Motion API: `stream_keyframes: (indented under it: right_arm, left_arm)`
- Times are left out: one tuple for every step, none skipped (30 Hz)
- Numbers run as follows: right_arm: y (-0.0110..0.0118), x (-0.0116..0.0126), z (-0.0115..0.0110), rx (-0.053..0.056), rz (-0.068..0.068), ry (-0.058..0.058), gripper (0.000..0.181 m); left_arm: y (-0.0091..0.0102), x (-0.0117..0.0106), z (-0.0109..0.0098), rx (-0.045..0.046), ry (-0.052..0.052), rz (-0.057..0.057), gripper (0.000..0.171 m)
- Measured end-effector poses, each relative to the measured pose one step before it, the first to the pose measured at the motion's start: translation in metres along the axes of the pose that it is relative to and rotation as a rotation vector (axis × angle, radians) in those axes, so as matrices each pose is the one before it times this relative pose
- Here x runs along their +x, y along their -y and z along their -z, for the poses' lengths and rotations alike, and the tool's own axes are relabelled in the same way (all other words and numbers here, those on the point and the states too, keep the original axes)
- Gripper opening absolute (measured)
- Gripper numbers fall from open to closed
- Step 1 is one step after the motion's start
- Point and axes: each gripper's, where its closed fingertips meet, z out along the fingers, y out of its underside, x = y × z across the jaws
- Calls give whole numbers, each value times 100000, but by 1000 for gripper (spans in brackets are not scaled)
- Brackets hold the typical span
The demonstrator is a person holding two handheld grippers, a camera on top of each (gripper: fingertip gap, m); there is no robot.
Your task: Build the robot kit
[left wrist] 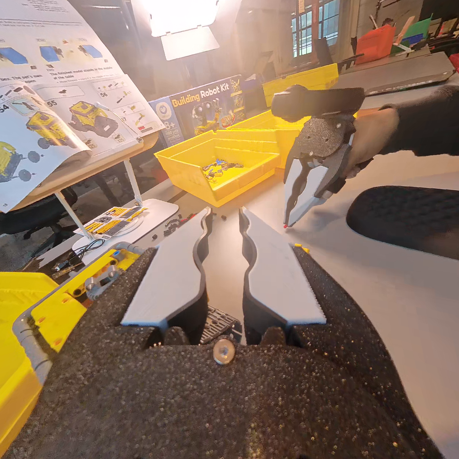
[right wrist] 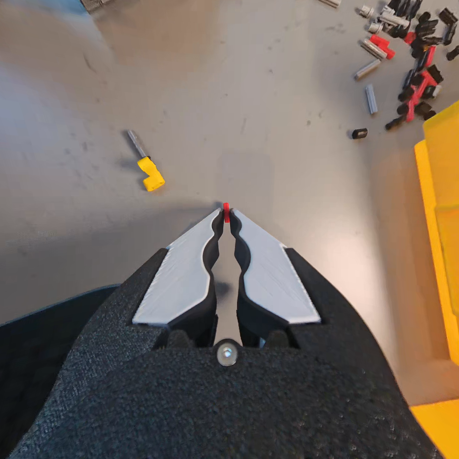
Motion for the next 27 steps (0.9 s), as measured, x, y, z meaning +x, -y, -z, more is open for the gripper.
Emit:
stream_keyframes:
  right_arm:
    - [-314,13,-163,182,219,-659,4]
    - [66,-21,-82,1904,-820,292,4]
    - [17,-61,-71,1116,-1108,1106,4]
    - [25,-1,-27,985,-519,708,4]
    - [-1,1,10,699,-372,556,4]
    - [-8,-6,3,625,-528,463,4]
    - [-9,4,9,725,-353,403,4]
    - [-3,1,1,916,-462,365,4]
    - [5,17,-1,973,-633,309,4]
    - [-12,43,22,851,-355,119,5]
    - [1,31,23,780,-183,156,5]
    - [10,53,35,632,12,-184,6]
    - [3,57,31,409,292,-208,8]
    - [70,-56,73,821,564,429,12]
    - [210,44,119,1920,359,-215,14]
    - [366,42,240,3264,719,-154,16]
    - [653,-22,386,5184,1357,105,18]
    - [872,120,511,6827,1376,-776,19]
    - [776,173,529,6336,1187,-723,20]
    - [583,203,494,5123,1198,-688,23]
    - [433,388,426,4358,1598,-1864,27]
    - [236,453,368,3425,1845,-2393,30]
    - [80,381,280,2474,1518,-2012,31]
    - [28,288,178,2060,751,-1573,32]
    - [13,221,92,1756,-85,-1131,34]
    - [-4,184,9,1176,-666,-837,34]
    - [-63,153,-53,282,-715,-624,34]
  left_arm:
    - [-8,215,-73,54,-688,-168,20]
    - [100,259,13,804,-1085,207,20]
    - [135,266,69,1025,-1276,725,20]
    - [56,197,86,502,-931,837,20]
    - [-40,80,94,-87,-141,430,20]
    - [-77,-7,113,-248,400,-167,20]
    - [-31,-55,119,-65,653,-415,20]
    - [74,-116,161,411,782,-434,20]
    - [179,-150,176,862,854,-268,20]
    - [211,-181,200,1022,830,22,19]
    - [219,-232,206,975,1045,263,19]
    - [225,-297,265,862,1337,630,19]
    - [246,-344,322,825,1628,1094,20]
    - [307,-351,433,949,1565,1227,20]
    - [362,-399,569,1093,1816,1555,20]
    - [429,-444,727,1292,1900,1956,20]
    - [385,-594,887,958,2362,1900,21]
    - [278,-830,1046,265,3174,1706,21]
    - [172,-1077,1207,-547,3754,1284,21]
    - [62,-1382,1328,-1665,4340,398,22]
    - [8,-1709,1441,-2453,4919,-100,22]
    - [86,-1915,1494,-2378,4915,18,23]
    - [94,-2167,1505,-2864,5221,163,24]
    - [-95,-2395,1396,-4659,5482,29,25]
    - [-372,-2559,1261,-6454,5639,-205,28]
    - [-458,-2554,1148,-6285,5003,-566,30]
    - [-550,-2459,999,-6133,4184,-253,30]
